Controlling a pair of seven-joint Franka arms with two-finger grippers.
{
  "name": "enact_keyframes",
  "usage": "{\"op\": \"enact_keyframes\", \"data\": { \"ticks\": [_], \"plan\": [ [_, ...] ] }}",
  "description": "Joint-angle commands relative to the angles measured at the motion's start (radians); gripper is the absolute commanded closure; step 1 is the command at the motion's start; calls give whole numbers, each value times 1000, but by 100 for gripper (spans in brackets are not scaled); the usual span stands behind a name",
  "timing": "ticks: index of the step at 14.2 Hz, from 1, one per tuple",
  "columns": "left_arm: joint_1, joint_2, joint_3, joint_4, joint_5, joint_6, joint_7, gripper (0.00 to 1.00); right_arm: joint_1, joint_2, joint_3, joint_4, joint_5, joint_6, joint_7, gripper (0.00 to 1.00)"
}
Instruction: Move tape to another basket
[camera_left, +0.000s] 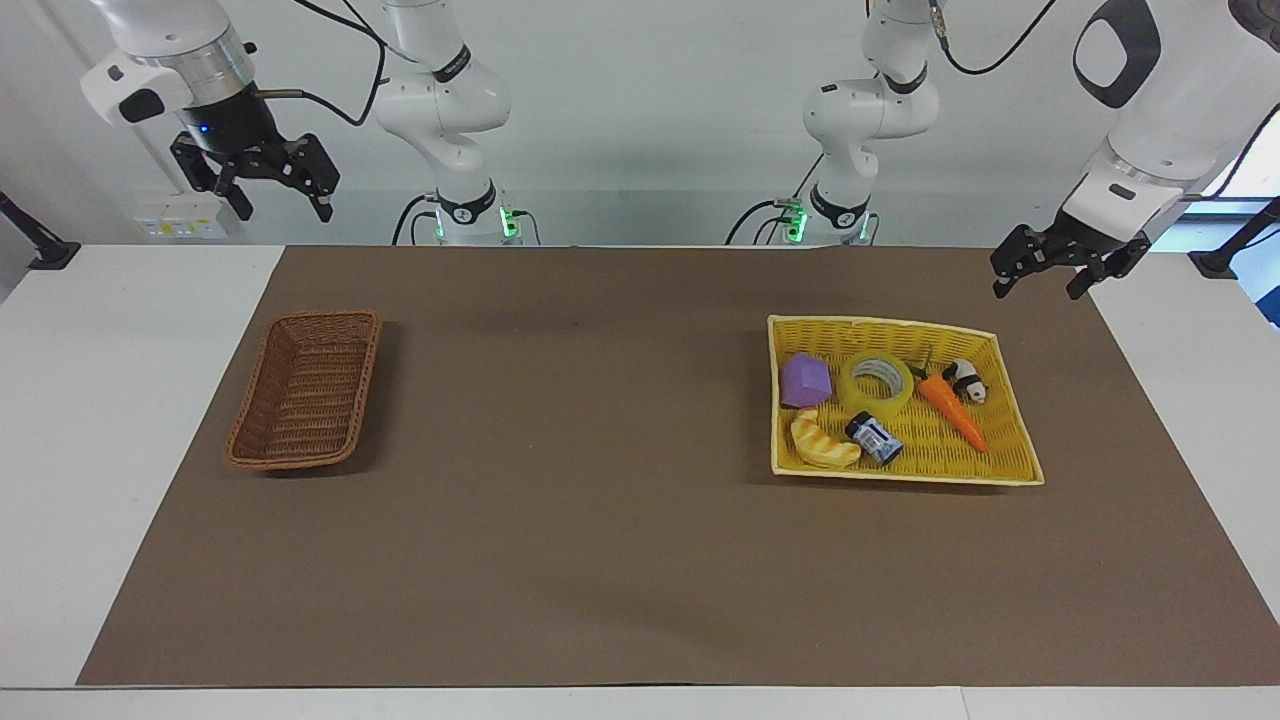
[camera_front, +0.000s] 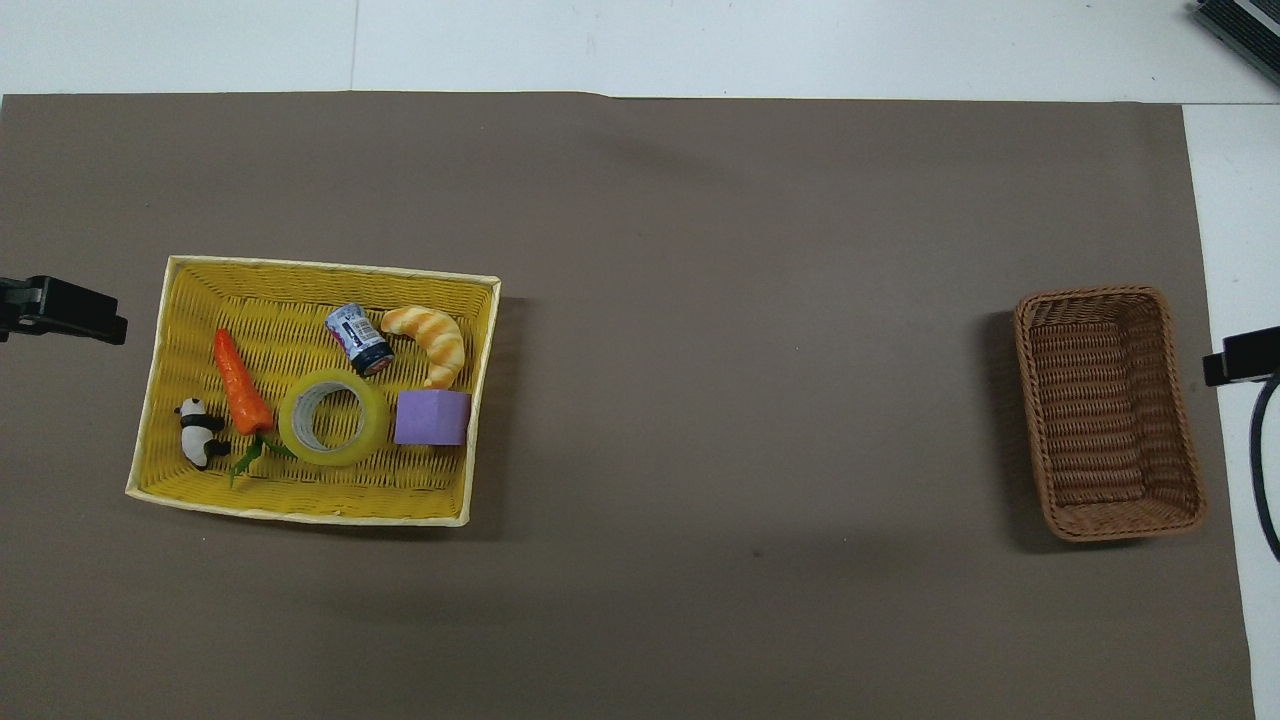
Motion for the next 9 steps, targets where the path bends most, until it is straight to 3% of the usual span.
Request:
{"op": "enact_keyframes", "data": {
  "ticks": [1, 9],
  "plan": [
    [-16, -32, 5, -106, -9, 95, 27, 0, -8, -28, 1, -33, -1, 5, -27, 0],
    [-16, -28, 5, -222, -11, 214, 278, 0, -8, -28, 1, -34, -1, 5, -27, 0]
  ]
}}
